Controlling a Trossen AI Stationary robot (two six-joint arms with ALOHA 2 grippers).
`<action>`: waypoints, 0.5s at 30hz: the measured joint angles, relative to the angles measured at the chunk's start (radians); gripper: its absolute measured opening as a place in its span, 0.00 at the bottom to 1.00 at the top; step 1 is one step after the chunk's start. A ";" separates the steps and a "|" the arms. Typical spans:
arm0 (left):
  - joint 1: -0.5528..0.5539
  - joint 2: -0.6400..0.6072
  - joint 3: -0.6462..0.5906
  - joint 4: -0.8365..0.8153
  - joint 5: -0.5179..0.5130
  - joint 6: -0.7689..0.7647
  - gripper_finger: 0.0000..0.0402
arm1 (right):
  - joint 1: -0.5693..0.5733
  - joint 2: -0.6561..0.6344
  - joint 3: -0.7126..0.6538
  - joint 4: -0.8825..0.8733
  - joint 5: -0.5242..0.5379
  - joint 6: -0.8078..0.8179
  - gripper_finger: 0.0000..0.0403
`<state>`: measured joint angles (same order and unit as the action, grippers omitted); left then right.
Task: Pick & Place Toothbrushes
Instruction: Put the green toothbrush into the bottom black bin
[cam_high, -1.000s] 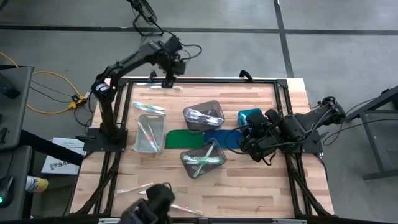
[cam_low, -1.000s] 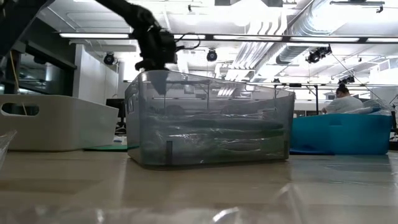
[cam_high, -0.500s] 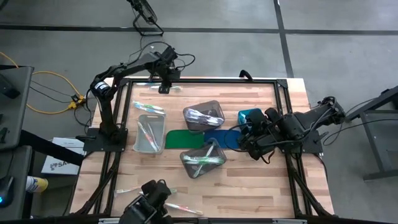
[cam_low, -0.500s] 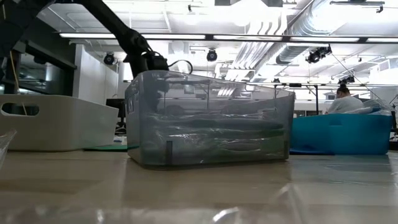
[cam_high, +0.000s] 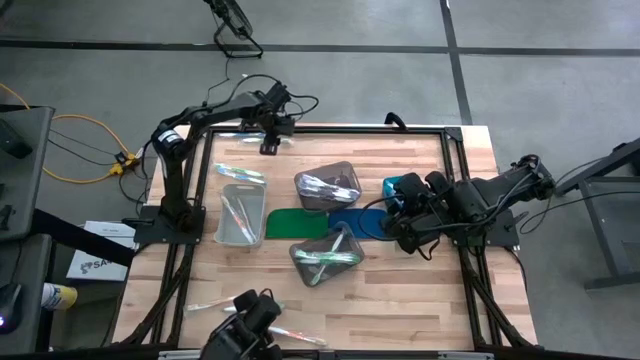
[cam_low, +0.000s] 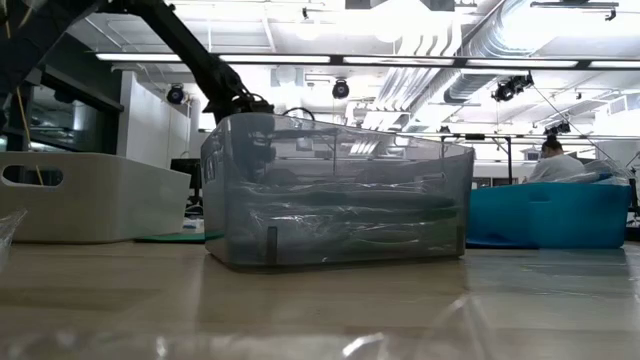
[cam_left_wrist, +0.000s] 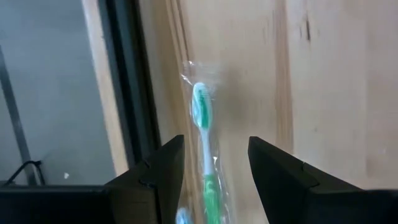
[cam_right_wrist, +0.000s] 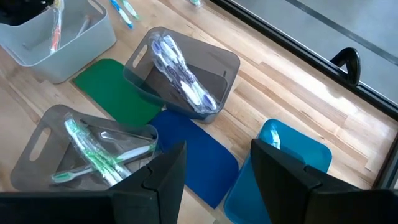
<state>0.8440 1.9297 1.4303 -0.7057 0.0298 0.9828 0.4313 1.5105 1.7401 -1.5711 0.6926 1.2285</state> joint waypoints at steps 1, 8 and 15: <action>0.000 0.009 0.000 0.000 0.000 0.005 0.42 | 0.000 0.000 0.000 0.000 0.000 0.001 0.43; 0.000 0.066 0.000 0.021 -0.019 0.015 0.42 | 0.000 0.000 0.000 0.000 -0.003 0.005 0.43; 0.000 0.084 0.000 0.026 -0.023 0.015 0.42 | -0.010 0.000 0.000 0.000 -0.021 0.005 0.43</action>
<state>0.8440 2.0140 1.4303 -0.6795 0.0071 0.9977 0.4217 1.5105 1.7401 -1.5711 0.6712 1.2339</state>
